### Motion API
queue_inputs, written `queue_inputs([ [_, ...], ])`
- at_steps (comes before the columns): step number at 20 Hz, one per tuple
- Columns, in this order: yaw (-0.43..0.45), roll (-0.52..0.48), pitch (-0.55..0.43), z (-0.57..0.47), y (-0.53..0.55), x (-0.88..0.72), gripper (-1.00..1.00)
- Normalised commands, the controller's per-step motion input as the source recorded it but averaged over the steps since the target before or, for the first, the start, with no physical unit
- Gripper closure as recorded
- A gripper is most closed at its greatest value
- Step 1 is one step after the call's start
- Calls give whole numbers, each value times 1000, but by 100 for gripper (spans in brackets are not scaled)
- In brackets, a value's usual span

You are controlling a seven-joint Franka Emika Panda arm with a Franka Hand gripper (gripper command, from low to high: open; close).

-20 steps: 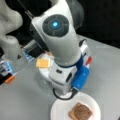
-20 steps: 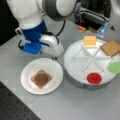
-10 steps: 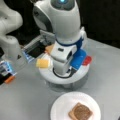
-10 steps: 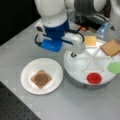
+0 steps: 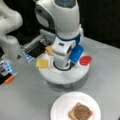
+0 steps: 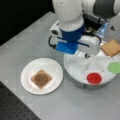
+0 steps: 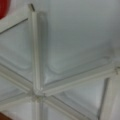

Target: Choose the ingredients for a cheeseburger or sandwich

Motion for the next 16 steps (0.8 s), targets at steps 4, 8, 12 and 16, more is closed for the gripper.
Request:
queue_inputs([
  [4, -19, -141, -241, -272, 292, -444, -100],
  [8, -79, -99, -321, -264, 214, -527, -100],
  [12, -146, -125, -367, -164, 239, -677, -100],
  [16, -91, -104, -374, -110, 99, -593, -100],
])
